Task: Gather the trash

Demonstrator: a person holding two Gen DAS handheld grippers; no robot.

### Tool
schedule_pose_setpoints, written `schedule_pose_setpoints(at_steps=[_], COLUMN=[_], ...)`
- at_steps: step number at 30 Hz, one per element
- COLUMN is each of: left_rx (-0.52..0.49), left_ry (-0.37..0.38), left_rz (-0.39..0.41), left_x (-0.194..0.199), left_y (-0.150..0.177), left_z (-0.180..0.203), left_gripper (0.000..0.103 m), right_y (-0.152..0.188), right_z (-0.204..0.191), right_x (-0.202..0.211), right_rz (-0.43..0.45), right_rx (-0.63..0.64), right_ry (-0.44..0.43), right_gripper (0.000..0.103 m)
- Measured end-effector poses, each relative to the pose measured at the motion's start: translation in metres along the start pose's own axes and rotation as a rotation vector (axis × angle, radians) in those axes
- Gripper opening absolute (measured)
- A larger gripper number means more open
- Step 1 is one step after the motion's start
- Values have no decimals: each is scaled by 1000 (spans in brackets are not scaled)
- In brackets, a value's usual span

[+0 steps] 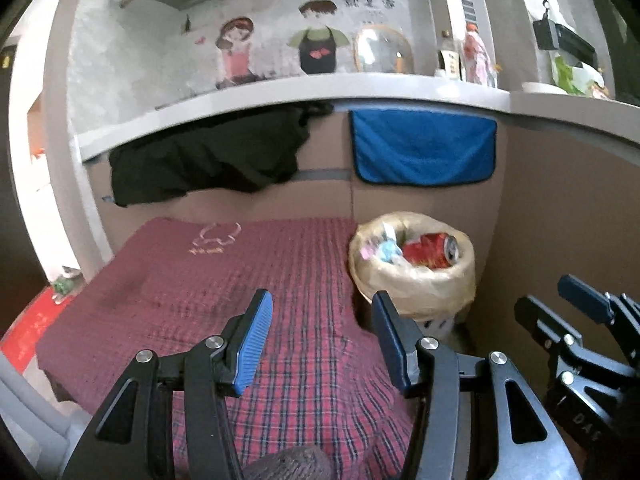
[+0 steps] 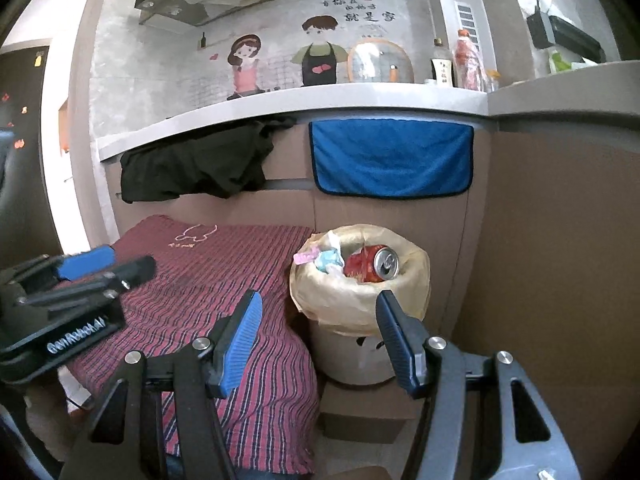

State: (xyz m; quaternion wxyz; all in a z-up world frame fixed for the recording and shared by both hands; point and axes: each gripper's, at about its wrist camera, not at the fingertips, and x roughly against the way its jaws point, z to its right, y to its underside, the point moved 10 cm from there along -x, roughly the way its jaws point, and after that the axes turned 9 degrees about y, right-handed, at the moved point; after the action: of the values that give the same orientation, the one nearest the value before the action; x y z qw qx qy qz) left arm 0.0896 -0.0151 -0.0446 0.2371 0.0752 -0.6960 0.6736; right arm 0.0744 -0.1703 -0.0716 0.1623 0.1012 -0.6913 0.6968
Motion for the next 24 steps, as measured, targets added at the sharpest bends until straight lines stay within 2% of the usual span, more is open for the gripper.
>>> schedule_pose_setpoints(at_steps=[10, 24], left_rx=[6, 6], left_ry=[21, 13], left_rz=[30, 34], left_x=[9, 11], left_y=[-6, -9], left_z=[-3, -5], left_gripper=[53, 53], right_y=[-6, -4], right_z=[-3, -8], right_x=[11, 9], right_rz=[45, 28], right_rx=[3, 14], right_ry=[30, 13], right_gripper=[56, 56])
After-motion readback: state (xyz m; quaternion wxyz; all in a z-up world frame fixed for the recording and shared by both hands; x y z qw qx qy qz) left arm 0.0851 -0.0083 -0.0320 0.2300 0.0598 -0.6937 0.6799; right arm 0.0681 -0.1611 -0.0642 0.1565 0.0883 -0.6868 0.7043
